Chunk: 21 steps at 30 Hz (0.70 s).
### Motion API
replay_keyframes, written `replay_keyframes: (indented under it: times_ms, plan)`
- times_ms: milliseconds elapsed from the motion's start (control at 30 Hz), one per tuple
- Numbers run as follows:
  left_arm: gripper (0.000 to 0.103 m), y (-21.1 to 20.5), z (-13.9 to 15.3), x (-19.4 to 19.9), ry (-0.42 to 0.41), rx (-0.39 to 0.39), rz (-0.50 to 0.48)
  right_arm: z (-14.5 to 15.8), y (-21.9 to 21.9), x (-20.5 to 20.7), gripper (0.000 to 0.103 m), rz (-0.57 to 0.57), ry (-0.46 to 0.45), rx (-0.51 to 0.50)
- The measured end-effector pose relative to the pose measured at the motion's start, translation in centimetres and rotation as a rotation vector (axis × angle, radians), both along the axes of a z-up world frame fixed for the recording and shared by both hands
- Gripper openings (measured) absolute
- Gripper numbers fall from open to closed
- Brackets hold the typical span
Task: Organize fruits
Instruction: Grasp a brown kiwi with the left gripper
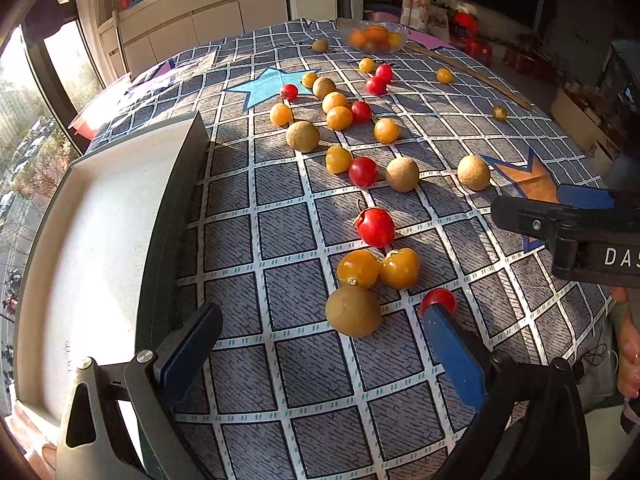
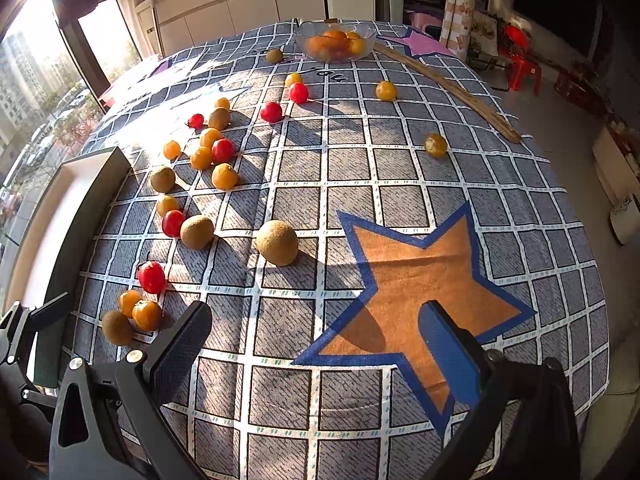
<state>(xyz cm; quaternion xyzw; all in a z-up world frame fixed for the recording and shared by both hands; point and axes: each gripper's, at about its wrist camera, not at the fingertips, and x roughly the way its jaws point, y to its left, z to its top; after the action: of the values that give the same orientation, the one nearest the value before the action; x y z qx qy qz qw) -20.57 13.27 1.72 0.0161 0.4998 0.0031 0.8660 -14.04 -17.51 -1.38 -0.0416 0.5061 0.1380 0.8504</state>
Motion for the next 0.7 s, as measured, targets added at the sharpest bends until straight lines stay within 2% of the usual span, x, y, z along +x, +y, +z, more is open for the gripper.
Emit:
replay_keyframes:
  times_ms: [67,167,233,267,333,367,400,467,500,533,633,700]
  plan:
    - [0.080,0.0,-0.5,0.3,0.027,-0.004,-0.004,-0.5,0.7,0.5,0.099,0.007,0.003,-0.005]
    - [0.080,0.2,-0.7,0.2,0.028,-0.020,0.002,-1.2,1.5,1.4,0.088,0.017,0.017,0.003]
    - [0.074,0.1,-0.7,0.1,0.018,-0.026,-0.008,-1.5,1.9,1.8,0.083,0.016,0.013,-0.006]
    - [0.068,0.0,-0.6,0.0,0.014,-0.026,-0.013,-1.5,2.2,1.8,0.082,0.020,0.002,-0.023]
    - [0.060,-0.3,-0.5,0.1,0.012,-0.030,-0.022,-1.6,2.8,2.0,0.075,0.030,-0.015,-0.054]
    - [0.049,-0.4,-0.4,0.0,0.008,-0.033,-0.027,-1.6,3.0,1.9,0.072,0.036,-0.023,-0.065]
    - [0.038,-0.5,-0.4,0.0,0.006,-0.034,-0.031,-1.6,3.2,1.9,0.066,0.044,-0.029,-0.072]
    - [0.030,-0.7,-0.3,0.1,0.002,-0.032,-0.037,-1.3,3.4,1.9,0.050,0.064,-0.036,-0.060]
    - [0.030,-0.7,-0.2,0.1,0.000,-0.035,-0.037,-1.2,3.4,1.9,0.031,0.070,-0.034,-0.051]
    - [0.030,-0.6,-0.2,0.0,0.000,-0.048,-0.036,-1.2,3.4,1.9,0.027,0.068,-0.027,-0.042]
    - [0.030,-0.1,0.1,-0.4,0.003,-0.101,-0.032,-1.1,2.5,1.8,0.027,0.054,0.007,0.029]
    - [0.030,0.1,0.6,-0.8,-0.010,-0.106,-0.036,-1.0,1.9,1.6,0.027,0.044,0.032,0.077]
